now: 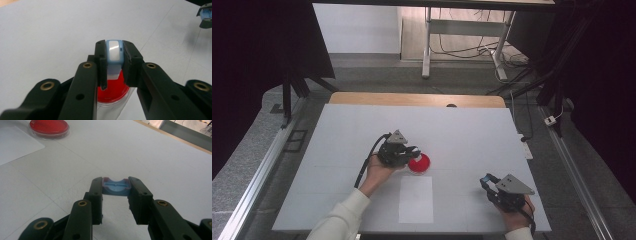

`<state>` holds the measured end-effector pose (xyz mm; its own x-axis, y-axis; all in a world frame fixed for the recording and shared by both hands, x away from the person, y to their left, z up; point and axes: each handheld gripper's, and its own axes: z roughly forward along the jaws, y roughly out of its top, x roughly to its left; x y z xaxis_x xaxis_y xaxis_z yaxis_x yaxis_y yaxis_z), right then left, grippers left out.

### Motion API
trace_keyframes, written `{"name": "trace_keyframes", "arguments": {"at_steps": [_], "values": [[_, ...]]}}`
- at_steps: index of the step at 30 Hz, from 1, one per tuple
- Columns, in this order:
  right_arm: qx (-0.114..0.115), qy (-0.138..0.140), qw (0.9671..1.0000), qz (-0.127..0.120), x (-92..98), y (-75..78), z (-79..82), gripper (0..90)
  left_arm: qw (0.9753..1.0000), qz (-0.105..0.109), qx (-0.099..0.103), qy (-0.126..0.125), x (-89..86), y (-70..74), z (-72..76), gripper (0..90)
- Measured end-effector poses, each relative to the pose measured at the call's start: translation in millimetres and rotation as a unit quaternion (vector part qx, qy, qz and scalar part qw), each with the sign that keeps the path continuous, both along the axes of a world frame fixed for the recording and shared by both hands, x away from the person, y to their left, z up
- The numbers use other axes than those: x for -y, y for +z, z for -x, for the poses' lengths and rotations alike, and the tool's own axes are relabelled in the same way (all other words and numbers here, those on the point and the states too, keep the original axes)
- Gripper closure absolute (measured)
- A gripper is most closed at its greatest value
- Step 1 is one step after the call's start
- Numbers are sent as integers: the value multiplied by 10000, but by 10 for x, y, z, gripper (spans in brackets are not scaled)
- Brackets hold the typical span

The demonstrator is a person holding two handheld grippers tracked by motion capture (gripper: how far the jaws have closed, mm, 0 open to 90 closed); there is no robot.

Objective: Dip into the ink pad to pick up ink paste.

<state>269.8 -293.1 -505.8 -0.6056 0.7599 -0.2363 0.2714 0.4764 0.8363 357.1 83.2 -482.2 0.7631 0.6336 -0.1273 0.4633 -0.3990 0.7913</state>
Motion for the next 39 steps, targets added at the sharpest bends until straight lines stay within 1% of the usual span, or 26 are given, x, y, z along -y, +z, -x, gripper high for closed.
{"name": "trace_keyframes", "arguments": {"at_steps": [7,10,20,25,28,39], "values": [[-2,10,10000,10,-9,-9,-2,651,10000,-98,-7,-9,8,-14,-5,755],[-12,13,10000,26,-9,-13,-4,651,9998,-188,-15,-11,14,-28,-16,755],[2,7,10000,19,-10,-18,-3,651,9995,-307,-49,-20,42,-54,-23,755],[-10,9,10000,31,-14,-23,-3,651,9992,-407,-58,-6,43,-63,-30,755],[-17,11,10000,33,-14,-24,-2,651,9987,-513,-74,31,47,-90,-42,754],[-22,17,10000,45,-12,-29,-3,651,9982,-592,-89,53,63,-135,-62,755]]}}
